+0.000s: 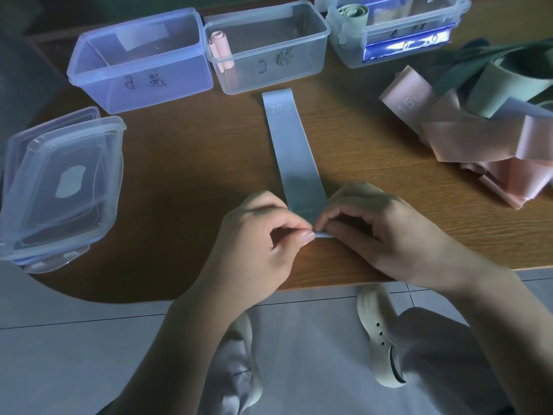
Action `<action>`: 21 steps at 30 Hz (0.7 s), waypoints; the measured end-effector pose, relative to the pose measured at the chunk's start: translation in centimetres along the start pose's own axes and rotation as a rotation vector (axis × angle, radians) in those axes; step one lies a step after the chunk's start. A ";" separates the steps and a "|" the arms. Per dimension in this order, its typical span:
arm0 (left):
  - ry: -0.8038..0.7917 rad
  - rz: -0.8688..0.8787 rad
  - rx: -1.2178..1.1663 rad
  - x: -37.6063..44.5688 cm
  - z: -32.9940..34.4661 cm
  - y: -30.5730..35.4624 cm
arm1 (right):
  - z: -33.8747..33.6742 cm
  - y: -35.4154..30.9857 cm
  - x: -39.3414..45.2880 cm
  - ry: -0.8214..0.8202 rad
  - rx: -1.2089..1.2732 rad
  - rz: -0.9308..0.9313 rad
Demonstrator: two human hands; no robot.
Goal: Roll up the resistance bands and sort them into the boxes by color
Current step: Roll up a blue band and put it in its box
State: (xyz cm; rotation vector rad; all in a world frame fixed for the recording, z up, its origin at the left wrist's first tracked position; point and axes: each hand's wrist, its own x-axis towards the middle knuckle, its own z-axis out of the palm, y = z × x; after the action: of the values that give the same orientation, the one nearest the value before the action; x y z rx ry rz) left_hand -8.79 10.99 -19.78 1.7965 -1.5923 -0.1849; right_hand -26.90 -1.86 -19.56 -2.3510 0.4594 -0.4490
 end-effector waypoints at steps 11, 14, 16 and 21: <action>0.025 -0.070 -0.032 0.3 0.1 0.1 | -0.3 0.0 0.4 0.102 0.027 0.075; 0.050 -0.093 -0.056 0.4 0.3 0.1 | -0.2 -0.2 0.6 0.125 0.037 0.120; 0.059 -0.079 -0.052 0.5 0.4 0.1 | 0.0 -0.3 0.8 0.139 0.024 0.145; 0.063 0.044 0.037 0.3 0.6 -0.1 | 0.2 -0.4 1.0 0.180 0.003 0.178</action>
State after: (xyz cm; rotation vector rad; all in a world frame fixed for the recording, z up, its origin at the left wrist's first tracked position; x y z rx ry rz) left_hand -8.94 10.45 -20.14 1.7762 -1.5990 -0.0783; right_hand -25.84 -1.92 -19.29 -2.2519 0.7445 -0.5778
